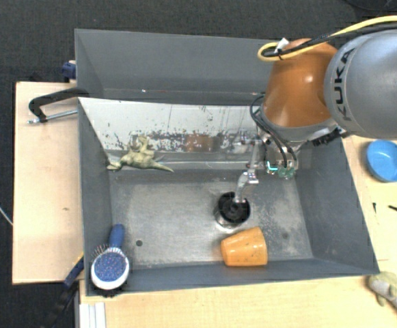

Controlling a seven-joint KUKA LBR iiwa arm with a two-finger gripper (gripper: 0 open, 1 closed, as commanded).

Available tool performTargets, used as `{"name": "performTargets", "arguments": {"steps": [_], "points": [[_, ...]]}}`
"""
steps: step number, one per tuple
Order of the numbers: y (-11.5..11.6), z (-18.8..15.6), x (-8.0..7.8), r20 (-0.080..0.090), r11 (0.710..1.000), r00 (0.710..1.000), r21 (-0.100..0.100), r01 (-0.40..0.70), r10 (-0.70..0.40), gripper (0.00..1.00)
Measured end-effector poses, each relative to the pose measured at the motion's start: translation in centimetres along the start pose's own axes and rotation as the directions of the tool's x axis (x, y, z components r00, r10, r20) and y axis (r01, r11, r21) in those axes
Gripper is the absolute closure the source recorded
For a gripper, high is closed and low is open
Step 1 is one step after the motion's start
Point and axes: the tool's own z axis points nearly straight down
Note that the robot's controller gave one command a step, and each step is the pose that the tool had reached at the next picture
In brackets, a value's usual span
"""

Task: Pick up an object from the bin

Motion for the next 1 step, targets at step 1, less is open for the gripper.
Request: {"name": "performTargets", "arguments": {"steps": [1], "points": [[-0.43, 3.85, 0.99, 0.026, 0.989, 0.988, 0.000, 0.150, -0.150, 0.00]]}}
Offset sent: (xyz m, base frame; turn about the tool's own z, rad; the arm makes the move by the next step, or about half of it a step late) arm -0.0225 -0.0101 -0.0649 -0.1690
